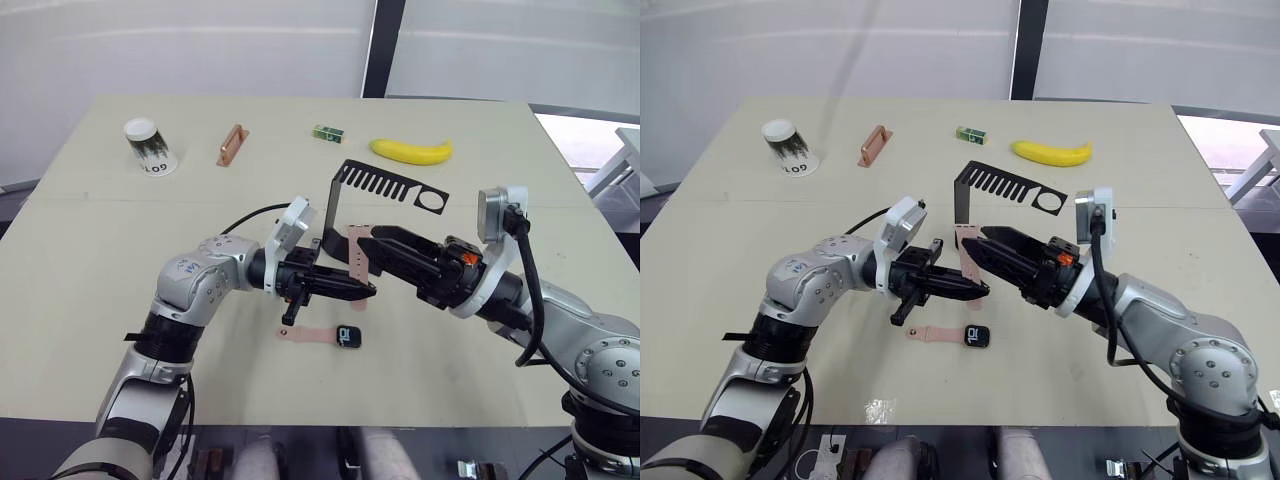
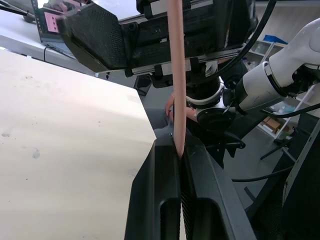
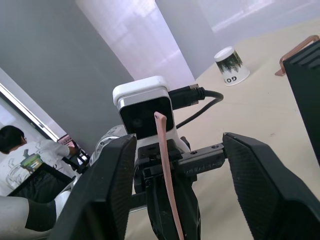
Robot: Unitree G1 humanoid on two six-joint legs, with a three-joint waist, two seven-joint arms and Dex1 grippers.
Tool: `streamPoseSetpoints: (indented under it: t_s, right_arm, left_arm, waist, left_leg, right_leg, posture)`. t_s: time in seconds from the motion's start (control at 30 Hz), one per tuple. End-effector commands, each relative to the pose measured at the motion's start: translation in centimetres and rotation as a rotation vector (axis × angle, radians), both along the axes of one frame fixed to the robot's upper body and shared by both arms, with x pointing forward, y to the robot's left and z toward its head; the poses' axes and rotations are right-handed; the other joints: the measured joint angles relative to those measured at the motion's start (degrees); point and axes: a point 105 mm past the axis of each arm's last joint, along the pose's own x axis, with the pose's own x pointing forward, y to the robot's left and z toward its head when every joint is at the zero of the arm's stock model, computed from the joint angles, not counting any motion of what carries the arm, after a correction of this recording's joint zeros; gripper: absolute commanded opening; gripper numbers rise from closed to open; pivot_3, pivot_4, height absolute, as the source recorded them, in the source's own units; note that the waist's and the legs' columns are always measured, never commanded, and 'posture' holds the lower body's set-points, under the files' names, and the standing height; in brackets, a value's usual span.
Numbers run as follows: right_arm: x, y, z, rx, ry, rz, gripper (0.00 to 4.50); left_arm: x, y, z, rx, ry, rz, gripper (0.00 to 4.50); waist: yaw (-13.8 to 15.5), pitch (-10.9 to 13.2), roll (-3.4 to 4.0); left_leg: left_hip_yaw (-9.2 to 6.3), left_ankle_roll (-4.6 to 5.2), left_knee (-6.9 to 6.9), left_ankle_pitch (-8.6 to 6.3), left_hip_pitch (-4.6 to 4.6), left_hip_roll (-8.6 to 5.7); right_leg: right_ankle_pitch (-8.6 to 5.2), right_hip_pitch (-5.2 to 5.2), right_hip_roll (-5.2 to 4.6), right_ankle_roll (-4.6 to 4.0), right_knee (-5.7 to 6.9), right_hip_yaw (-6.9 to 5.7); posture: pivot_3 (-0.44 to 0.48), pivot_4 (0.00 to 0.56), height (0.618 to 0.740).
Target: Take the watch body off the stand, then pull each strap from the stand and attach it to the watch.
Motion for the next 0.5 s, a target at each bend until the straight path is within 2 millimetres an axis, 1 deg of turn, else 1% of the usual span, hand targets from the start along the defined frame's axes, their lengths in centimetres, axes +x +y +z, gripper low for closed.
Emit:
streamPoseSetpoints:
  t_s: [0.03, 0.5]
  right_arm:
    - [-0.74, 0.59, 0.59, -0.005, -0.047, 0.021, 3.18]
    - [-0.92, 0.95, 0.51, -0.008, -0.048, 0.046, 3.18]
  left_arm:
    - [-0.35, -0.07, 1.12, -0.021, -0.043, -0.017, 0.00]
    - [-0.29, -0.23, 1.27, -0.024, -0.051, -0.011, 0.00]
  waist:
    - [-0.01, 0.00, 0.00]
    - [0.02, 0.00, 0.00]
  left_leg:
    - [0.00, 0.00, 0.00, 0.00, 0.00, 0.00]
    - [-0.01, 0.00, 0.00, 0.00, 0.00, 0.00]
  right_leg:
    - [0.00, 0.00, 0.00, 0.00, 0.00, 0.00]
    - [0.00, 0.00, -0.01, 0.00, -0.01, 0.00]
  posture:
    - [0.000, 0.150, 0.740]
    - [0.000, 0.150, 0.740]
